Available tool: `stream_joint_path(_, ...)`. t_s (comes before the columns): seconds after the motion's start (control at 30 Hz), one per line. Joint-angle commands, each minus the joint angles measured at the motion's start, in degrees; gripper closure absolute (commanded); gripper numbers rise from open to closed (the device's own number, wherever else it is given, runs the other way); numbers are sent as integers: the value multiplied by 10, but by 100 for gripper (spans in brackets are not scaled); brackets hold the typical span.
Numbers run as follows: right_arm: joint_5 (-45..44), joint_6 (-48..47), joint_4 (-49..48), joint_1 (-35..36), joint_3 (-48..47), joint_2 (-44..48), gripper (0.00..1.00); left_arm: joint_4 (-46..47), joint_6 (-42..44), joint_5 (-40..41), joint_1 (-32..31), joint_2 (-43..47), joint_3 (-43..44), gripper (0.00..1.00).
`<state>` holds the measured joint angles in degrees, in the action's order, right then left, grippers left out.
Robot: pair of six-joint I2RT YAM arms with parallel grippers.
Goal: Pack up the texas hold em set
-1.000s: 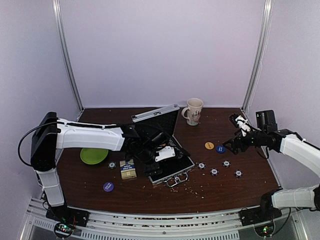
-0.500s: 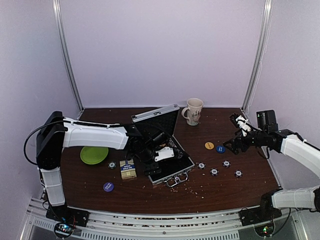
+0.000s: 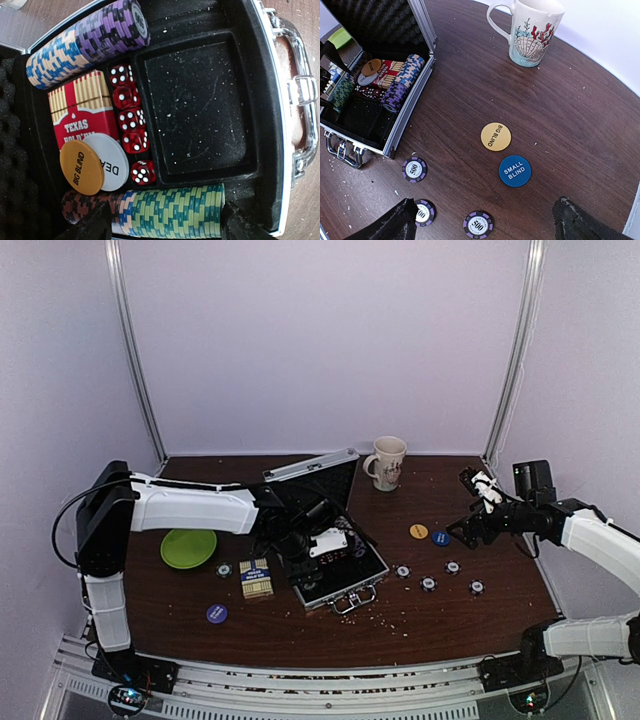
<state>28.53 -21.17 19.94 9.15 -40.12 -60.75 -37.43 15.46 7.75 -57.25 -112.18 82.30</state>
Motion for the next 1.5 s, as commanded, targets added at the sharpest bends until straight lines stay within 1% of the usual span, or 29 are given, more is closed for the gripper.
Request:
stream_joint_path(0.0,3,-5,2,2,-12,7,4,12,-11,17,11,-14,20,23)
stream_joint_path(0.17,3,-5,3,2,-12,9,5,9,-10,-7,11,6,16,24)
stream_joint_path(0.4,5,-7,4,2,-12,7,5,-6,-4,-48,9,55,-14,24)
stream_joint_path(0.47,6,-7,4,2,-13,5,5,-15,-10,-59,8,78,-32,24)
stream_joint_path(0.57,6,-8,6,2,-13,2,4,-33,-32,-76,7,135,-65,24)
stream_joint_path(0.67,6,-9,6,1,-15,-2,5,-52,-77,-69,9,194,-102,24)
stream_joint_path(0.77,6,-11,9,2,-16,-5,5,-74,-145,-29,18,235,-133,26)
stream_joint_path(0.83,6,-12,9,2,-17,-5,5,-91,-182,-20,32,253,-149,28)
stream_joint_path(0.93,6,-12,8,2,-17,-6,5,-106,-240,-7,65,277,-173,34)
stream_joint_path(1.03,8,-13,10,1,-18,-8,5,-133,-293,9,100,279,-178,46)
stream_joint_path(1.1,9,-14,13,2,-21,-9,5,-156,-320,16,123,261,-170,48)
stream_joint_path(1.2,7,-18,18,1,-23,-6,5,-178,-341,20,137,232,-154,53)
stream_joint_path(1.27,2,-20,19,2,-22,-3,5,-181,-351,8,147,215,-147,61)
stream_joint_path(1.3,1,-21,19,2,-22,1,5,-182,-355,0,154,206,-142,61)
stream_joint_path(1.37,0,-21,18,1,-18,6,5,-185,-360,-6,165,185,-133,56)
stream_joint_path(1.47,0,-21,18,2,-17,8,5,-196,-359,-5,178,156,-118,55)
